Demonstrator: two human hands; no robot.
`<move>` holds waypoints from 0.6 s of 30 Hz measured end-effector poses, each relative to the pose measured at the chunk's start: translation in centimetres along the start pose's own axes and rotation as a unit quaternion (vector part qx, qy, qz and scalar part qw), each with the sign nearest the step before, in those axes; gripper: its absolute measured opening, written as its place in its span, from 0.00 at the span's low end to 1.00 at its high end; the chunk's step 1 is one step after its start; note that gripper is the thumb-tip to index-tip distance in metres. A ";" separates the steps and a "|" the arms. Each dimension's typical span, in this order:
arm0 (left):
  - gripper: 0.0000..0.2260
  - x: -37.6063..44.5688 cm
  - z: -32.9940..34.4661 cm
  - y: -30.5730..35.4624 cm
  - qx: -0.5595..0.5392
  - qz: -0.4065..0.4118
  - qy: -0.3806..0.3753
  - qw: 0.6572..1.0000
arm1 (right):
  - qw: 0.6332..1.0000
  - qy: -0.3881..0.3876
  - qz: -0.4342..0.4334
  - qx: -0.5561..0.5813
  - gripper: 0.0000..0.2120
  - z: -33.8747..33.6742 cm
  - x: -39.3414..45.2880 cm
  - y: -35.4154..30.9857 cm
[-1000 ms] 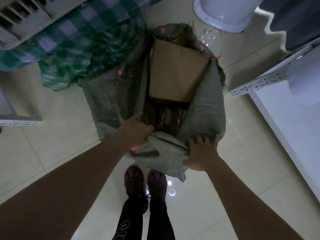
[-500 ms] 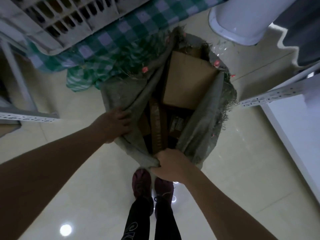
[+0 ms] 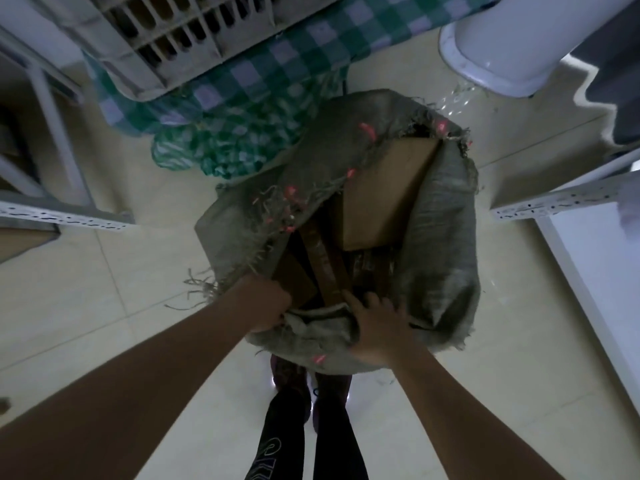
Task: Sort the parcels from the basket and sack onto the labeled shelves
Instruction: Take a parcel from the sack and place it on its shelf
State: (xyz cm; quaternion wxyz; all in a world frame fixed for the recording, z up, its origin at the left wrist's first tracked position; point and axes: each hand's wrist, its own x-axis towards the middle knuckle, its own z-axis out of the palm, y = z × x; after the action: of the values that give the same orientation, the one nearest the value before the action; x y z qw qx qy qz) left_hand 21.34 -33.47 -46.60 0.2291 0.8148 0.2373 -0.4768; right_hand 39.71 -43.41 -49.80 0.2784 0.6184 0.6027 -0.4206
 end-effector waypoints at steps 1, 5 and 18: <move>0.15 0.0 -0.2 0.3 -0.023 0.013 0.017 0.999 | 0.998 -0.011 -0.046 0.037 0.49 0.1 0.5 -0.7; 0.12 0.2 -1.1 0.6 -0.114 0.042 -0.003 0.993 | 0.964 0.070 -0.146 0.211 0.38 0.5 1.4 -3.6; 0.37 5.5 -1.5 -1.4 -0.317 -0.227 0.145 0.909 | 0.969 -0.012 -0.123 0.212 0.18 1.0 -1.8 -2.8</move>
State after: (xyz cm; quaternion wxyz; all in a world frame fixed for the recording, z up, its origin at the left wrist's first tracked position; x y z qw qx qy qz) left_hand 23.87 -30.59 -51.01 0.3240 0.6838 0.5849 -0.2919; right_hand 36.93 -44.80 -48.30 0.0943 0.5797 0.5677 -0.5768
